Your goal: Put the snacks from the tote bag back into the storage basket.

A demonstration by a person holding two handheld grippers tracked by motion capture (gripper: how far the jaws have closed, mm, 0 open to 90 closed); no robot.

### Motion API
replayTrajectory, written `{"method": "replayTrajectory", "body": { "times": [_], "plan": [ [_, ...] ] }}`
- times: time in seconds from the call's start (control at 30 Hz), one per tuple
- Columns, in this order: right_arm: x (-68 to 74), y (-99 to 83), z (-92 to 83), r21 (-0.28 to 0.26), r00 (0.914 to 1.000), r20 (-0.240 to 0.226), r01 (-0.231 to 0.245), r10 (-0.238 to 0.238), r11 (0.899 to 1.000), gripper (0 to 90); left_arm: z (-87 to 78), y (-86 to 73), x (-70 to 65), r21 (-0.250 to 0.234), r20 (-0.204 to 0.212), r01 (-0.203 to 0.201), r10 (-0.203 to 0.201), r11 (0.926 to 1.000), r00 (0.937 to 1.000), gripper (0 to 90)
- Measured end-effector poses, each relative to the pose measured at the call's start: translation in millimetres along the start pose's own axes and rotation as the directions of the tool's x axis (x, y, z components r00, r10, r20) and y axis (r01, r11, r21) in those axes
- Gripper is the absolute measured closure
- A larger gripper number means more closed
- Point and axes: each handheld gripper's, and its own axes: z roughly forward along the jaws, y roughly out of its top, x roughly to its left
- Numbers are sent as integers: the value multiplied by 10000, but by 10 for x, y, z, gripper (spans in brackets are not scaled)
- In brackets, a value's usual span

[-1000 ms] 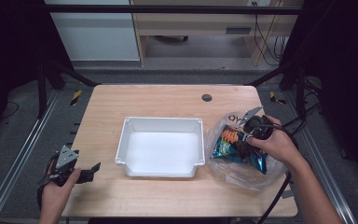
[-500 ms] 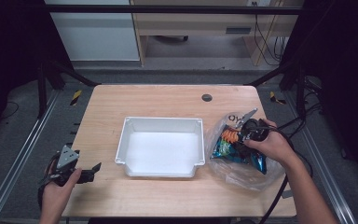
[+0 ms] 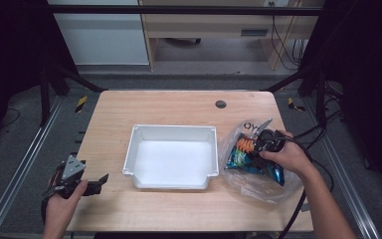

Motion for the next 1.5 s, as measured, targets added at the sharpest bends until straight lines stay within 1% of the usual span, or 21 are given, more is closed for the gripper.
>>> {"method": "replayTrajectory", "body": {
  "times": [0.13,0.2,0.23,0.27,0.33,0.47,0.57,0.73,0.8,0.83,0.87,0.9,0.93,0.97,1.0,1.07,1.1,1.33,1.4,1.43,1.5],
  "plan": [
    [2,-4,41,118,10000,-60,-36,37,9999,95,3,0,-4,-10,11,7,-7,10000,10000,33],
    [-2,-4,59,143,10000,-80,49,-47,9999,91,4,0,-4,-3,10,1,-1,10000,10000,32],
    [2,-8,71,175,9999,-97,-37,39,9998,88,5,0,-3,-5,7,10,-10,10000,10000,33],
    [-2,-13,78,188,9999,-124,20,-18,9998,88,5,0,-3,-5,7,10,-10,10000,10000,33],
    [10,-21,89,241,9998,-133,-169,172,9996,88,4,-1,-4,4,6,6,-6,10000,10000,32],
    [3,-42,105,257,9998,-170,-35,39,9997,83,5,0,-5,6,5,1,-1,10000,10000,33],
    [23,-60,129,358,9995,-189,-238,245,9991,73,4,0,-6,9,6,-8,8,10000,10000,33],
    [47,-80,152,421,9995,-241,-204,214,9989,61,3,-1,-6,19,3,-7,7,10000,10000,32],
    [38,-84,147,333,9997,-230,24,-16,9994,100,2,-1,-6,23,2,-8,8,10000,10000,33],
    [38,-84,147,333,9997,-230,24,-16,9994,100,3,-1,-6,31,-2,-12,12,10000,10000,33],
    [46,-92,132,310,9997,-242,-60,68,9995,154,3,-2,-5,36,-5,-6,6,10000,10000,33],
    [46,-92,132,310,9997,-242,-60,68,9995,154,3,-2,-5,33,-8,0,0,10000,10000,33],
    [44,-106,118,266,9997,-253,58,-51,9996,212,3,-2,-4,35,-9,-3,3,10000,10000,33],
    [44,-106,118,266,9997,-253,58,-51,9996,212,4,-2,-4,35,-8,3,-3,10000,10000,33],
    [52,-113,92,308,9996,-267,85,-77,9995,273,2,-2,-5,43,-9,-2,2,10000,10000,33],
    [55,-115,71,303,9995,-233,208,-201,9993,296,1,-2,-6,43,-10,-4,4,10000,10000,32],
    [71,-110,28,282,9994,-157,304,-300,9991,337,-1,-2,-6,43,1,-7,7,10000,10000,33],
    [122,-137,-81,133,9983,-51,575,-574,9983,379,-6,-3,-5,-7,-6,43,-43,10000,10000,33],
    [149,-165,-155,-31,9992,69,395,-395,9992,386,-8,-6,1,39,0,24,-24,10000,10000,33],
    [149,-165,-155,-31,9992,69,395,-395,9992,386,-8,-7,2,51,6,30,-30,10000,10000,33],
    [156,-176,-219,-337,9994,166,319,-314,9989,390,-11,-7,3,31,-12,37,-37,10000,10000,33]
  ]
}}
